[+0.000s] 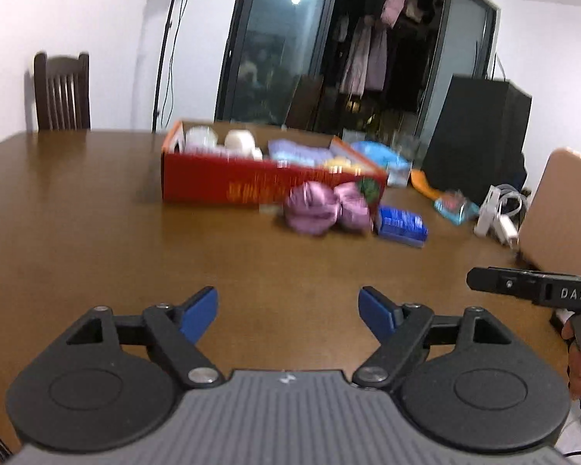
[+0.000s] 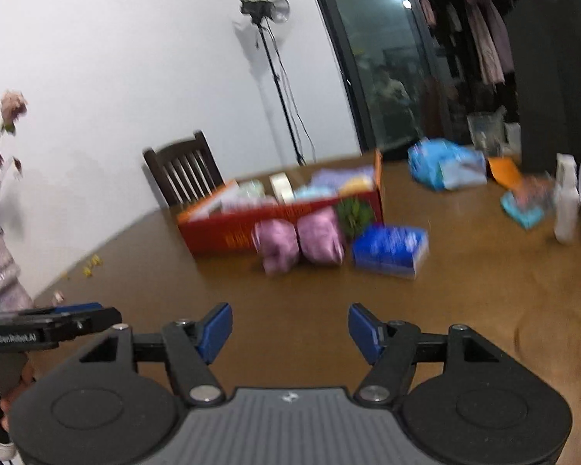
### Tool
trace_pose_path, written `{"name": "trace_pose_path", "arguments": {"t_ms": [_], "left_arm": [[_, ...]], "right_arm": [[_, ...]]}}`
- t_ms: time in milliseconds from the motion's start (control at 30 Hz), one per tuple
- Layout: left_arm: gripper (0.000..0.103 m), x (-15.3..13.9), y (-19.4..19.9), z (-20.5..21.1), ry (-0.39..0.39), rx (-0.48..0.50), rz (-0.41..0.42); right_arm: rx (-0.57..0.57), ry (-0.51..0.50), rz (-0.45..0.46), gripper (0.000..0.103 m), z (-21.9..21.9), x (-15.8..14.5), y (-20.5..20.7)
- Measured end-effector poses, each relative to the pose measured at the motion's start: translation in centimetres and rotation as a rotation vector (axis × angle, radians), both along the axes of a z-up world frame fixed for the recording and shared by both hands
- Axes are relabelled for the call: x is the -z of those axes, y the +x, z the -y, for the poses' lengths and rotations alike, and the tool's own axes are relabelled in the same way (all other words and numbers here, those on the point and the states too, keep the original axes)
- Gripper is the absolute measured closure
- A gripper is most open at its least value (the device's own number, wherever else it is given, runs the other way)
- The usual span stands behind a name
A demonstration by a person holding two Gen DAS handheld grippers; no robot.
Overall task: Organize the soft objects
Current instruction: 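Open both grippers and move them back to the pink satin bow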
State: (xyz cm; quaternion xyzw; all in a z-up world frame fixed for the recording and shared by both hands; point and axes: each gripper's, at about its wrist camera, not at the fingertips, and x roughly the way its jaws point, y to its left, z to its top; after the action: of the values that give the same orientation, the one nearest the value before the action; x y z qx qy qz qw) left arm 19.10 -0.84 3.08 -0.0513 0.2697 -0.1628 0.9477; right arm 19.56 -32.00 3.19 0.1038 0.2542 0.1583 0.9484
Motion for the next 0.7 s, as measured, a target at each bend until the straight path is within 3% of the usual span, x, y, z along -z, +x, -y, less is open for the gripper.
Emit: {"name": "trace_pose_path", "arguments": {"t_ms": [100,333,467,600,700], "left_arm": [[0.021,0.3,-0.1,0.1,-0.014,0.014,-0.008],[0.021,0.2,2.5,1.2,-0.024,0.032,-0.009],[0.021,-0.1,6.8,2.1,-0.055,0.022,-0.024],[0.021,-0.3,12.6,3.4,-0.104,0.047,-0.027],[0.021,0.8,17.3,4.7,-0.097,0.055,-0.067]], "right_arm": [[0.012,-0.002,-0.034,0.037,-0.2,1.3,-0.4],[0.019,0.024,-0.021,0.037,-0.4,1.4,0.3],[0.009,0.027,-0.003,0.039,-0.8,0.6,3.0],[0.023,0.051,0.023,0.043,-1.1,0.1,8.3],[0.041,0.036,0.008,0.045,-1.4,0.5,12.7]]}}
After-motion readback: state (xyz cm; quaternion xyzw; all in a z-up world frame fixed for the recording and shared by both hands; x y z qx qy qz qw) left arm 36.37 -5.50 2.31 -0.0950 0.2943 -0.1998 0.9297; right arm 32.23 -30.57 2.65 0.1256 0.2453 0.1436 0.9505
